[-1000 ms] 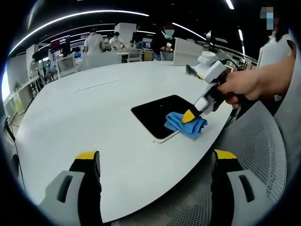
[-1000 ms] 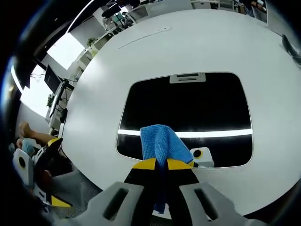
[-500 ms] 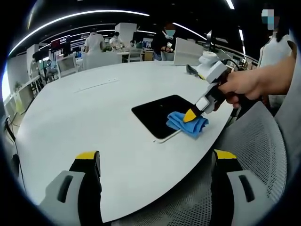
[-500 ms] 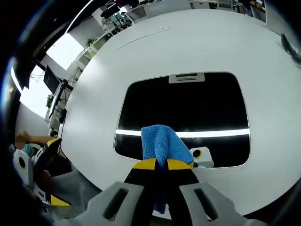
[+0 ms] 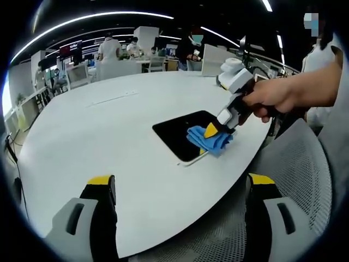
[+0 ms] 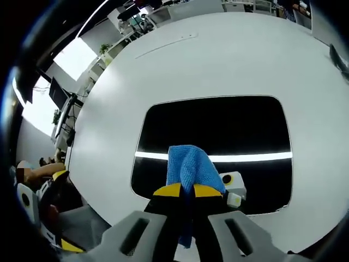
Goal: Wipe the mirror surface with the cleaning cloth until all visible marks leave the cleaned area.
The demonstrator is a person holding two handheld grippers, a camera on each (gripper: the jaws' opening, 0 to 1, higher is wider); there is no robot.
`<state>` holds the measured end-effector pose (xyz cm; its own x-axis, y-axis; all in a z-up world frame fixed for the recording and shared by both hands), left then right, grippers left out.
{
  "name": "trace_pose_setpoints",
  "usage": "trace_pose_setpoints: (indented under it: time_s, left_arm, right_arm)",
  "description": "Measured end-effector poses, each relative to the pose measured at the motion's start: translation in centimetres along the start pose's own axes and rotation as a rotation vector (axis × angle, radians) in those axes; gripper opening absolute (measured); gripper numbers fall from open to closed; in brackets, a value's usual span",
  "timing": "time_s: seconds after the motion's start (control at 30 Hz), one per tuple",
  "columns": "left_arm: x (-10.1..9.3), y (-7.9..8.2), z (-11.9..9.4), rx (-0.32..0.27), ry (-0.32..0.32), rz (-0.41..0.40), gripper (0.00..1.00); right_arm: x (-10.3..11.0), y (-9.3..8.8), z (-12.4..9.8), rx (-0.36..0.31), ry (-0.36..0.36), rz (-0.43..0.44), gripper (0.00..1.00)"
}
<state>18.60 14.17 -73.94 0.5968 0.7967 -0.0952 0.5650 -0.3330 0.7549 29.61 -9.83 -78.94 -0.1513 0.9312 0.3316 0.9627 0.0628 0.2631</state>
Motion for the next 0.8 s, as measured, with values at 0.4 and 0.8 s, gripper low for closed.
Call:
trace_pose_setpoints:
  time_s: [0.4,0.8]
  left_arm:
    - [0.2,0.0,0.1,-0.003,0.033,-0.011,0.99]
    - [0.3,-0.2,0.3,0.02,0.016,-0.035,0.99]
  right_arm:
    - [-0.4,2.4,0.6,-0.009,-0.004,-0.006,0.0]
    - [-0.6,4.1,1.1,-0.013,0.005,-0.016,0.0]
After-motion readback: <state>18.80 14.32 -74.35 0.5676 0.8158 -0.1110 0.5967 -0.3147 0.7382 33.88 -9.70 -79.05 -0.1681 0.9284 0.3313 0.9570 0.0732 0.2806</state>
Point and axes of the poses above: the point that each gripper's makers call its tool centre point, and the gripper's own axes: z roughly forward along the fingers, x roughly to its left, y roughly out of its top, the point moved 9 cm from there along -z, roughly backward along the fingers, and after that the axes turned 8 degrees about x, right-handed, at the moved point
